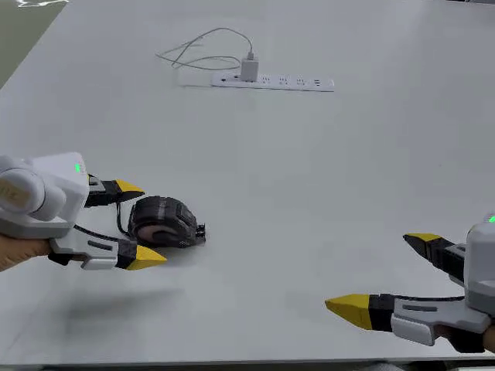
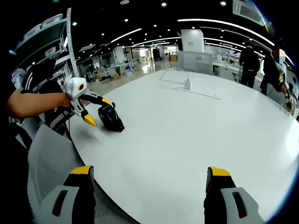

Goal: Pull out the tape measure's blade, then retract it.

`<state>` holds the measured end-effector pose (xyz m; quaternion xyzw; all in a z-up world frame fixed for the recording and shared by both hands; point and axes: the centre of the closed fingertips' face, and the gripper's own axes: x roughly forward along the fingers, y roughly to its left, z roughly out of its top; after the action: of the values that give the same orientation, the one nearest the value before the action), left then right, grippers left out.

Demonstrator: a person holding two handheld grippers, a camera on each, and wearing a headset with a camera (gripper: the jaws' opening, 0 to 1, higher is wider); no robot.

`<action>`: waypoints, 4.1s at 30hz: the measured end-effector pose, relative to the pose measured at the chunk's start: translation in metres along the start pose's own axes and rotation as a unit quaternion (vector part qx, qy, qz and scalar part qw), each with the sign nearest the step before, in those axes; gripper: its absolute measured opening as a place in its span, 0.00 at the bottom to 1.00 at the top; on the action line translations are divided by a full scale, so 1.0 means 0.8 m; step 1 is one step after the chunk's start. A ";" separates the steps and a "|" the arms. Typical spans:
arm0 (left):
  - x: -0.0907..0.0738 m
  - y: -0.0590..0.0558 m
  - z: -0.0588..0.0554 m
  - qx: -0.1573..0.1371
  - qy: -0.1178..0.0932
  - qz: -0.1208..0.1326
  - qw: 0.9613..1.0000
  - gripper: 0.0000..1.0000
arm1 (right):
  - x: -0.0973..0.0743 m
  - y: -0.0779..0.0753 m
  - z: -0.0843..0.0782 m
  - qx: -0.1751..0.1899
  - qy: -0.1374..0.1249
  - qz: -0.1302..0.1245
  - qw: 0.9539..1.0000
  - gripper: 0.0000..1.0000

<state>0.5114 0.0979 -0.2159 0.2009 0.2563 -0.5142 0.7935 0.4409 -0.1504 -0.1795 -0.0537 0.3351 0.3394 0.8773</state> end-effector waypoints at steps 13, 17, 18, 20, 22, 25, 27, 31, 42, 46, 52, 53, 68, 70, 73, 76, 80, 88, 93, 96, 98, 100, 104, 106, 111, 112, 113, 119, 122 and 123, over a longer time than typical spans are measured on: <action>0.017 -0.002 0.001 0.057 0.031 -0.048 0.997 0.42 | 0.015 0.006 0.006 -0.004 0.006 0.010 1.000 0.98; 0.017 0.002 -0.001 0.067 0.038 -0.051 0.996 0.38 | 0.017 0.007 0.009 -0.005 0.005 0.013 1.000 0.98; 0.017 0.004 -0.001 0.067 0.039 -0.052 0.996 0.36 | 0.017 0.007 0.009 -0.005 0.005 0.013 1.000 0.98; 0.017 0.007 -0.001 0.071 0.042 -0.052 0.995 0.32 | 0.018 0.006 0.009 -0.005 0.006 0.014 1.000 0.98; 0.017 0.006 -0.001 0.075 0.044 -0.058 0.995 0.31 | 0.019 0.006 0.009 -0.006 0.007 0.014 1.000 0.98; 0.017 0.006 -0.002 0.081 0.048 -0.063 0.994 0.31 | 0.022 0.007 0.009 -0.006 0.008 0.017 1.000 0.98; 0.017 0.006 -0.002 0.083 0.047 -0.064 0.993 0.30 | 0.025 0.007 0.009 -0.007 0.010 0.019 1.000 0.97; 0.017 0.005 -0.002 0.084 0.050 -0.068 0.993 0.30 | 0.034 0.007 0.007 -0.013 0.014 0.027 0.999 0.96; 0.017 0.005 -0.003 0.082 0.052 -0.073 0.993 0.29 | 0.058 0.009 0.015 -0.027 0.021 0.050 0.998 0.93; 0.017 0.004 -0.003 0.082 0.053 -0.075 0.992 0.28 | 0.072 0.013 0.019 -0.038 0.023 0.065 0.997 0.89; 0.018 0.005 -0.003 0.083 0.055 -0.075 0.992 0.28 | 0.097 0.025 0.027 -0.073 0.026 0.101 0.992 0.75; 0.018 0.005 -0.003 0.082 0.055 -0.075 0.992 0.28 | 0.101 0.028 0.029 -0.076 0.026 0.106 0.991 0.72; 0.018 0.005 -0.003 0.079 0.058 -0.074 0.992 0.28 | 0.163 0.068 0.050 -0.165 0.031 0.185 0.968 0.44; 0.018 0.005 -0.003 0.079 0.057 -0.074 0.993 0.28 | 0.169 0.070 0.051 -0.175 0.035 0.188 0.966 0.42; 0.019 0.005 -0.003 0.079 0.056 -0.074 0.993 0.28 | 0.178 0.075 0.054 -0.192 0.038 0.196 0.961 0.38; 0.019 0.005 -0.003 0.078 0.056 -0.075 0.993 0.28 | 0.187 0.080 0.057 -0.211 0.039 0.202 0.956 0.34; 0.018 0.005 -0.003 0.077 0.056 -0.076 0.993 0.29 | 0.200 0.088 0.059 -0.232 0.044 0.213 0.948 0.30; 0.018 0.006 -0.004 0.080 0.058 -0.076 0.992 0.28 | 0.221 0.099 0.056 -0.257 0.055 0.229 0.937 0.28; 0.019 0.006 -0.004 0.080 0.058 -0.077 0.992 0.28 | 0.230 0.106 0.056 -0.272 0.057 0.241 0.930 0.27; 0.019 0.006 -0.004 0.080 0.058 -0.078 0.992 0.28 | 0.235 0.113 0.056 -0.290 0.059 0.254 0.921 0.24; 0.019 0.006 -0.004 0.081 0.058 -0.078 0.992 0.28 | 0.238 0.116 0.057 -0.303 0.058 0.262 0.914 0.22; 0.019 0.006 -0.004 0.080 0.057 -0.077 0.992 0.28 | 0.241 0.119 0.060 -0.310 0.057 0.267 0.911 0.20; 0.019 0.006 -0.004 0.080 0.058 -0.077 0.992 0.28 | 0.247 0.119 0.060 -0.325 0.061 0.275 0.903 0.18; 0.019 0.006 -0.004 0.082 0.058 -0.078 0.992 0.28 | 0.249 0.120 0.060 -0.333 0.062 0.280 0.898 0.17; 0.019 0.006 -0.004 0.082 0.058 -0.079 0.992 0.28 | 0.252 0.121 0.057 -0.348 0.068 0.294 0.888 0.16; 0.019 0.006 -0.004 0.082 0.058 -0.079 0.992 0.28 | 0.252 0.122 0.056 -0.349 0.067 0.297 0.886 0.17; 0.019 0.006 -0.004 0.082 0.058 -0.079 0.992 0.28 | 0.253 0.123 0.056 -0.353 0.065 0.302 0.883 0.17; 0.019 0.006 -0.004 0.082 0.058 -0.079 0.992 0.28 | 0.256 0.126 0.051 -0.375 0.069 0.313 0.870 0.13; 0.019 0.006 -0.004 0.083 0.059 -0.079 0.992 0.28 | 0.257 0.126 0.053 -0.383 0.065 0.313 0.866 0.11; 0.019 0.006 -0.004 0.083 0.058 -0.079 0.992 0.28 | 0.257 0.127 0.053 -0.384 0.065 0.314 0.866 0.11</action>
<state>0.5202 0.0909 -0.2277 0.2751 0.2734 -0.5824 0.7144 0.5124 0.0557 -0.2620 -0.3003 0.2341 0.6945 0.6105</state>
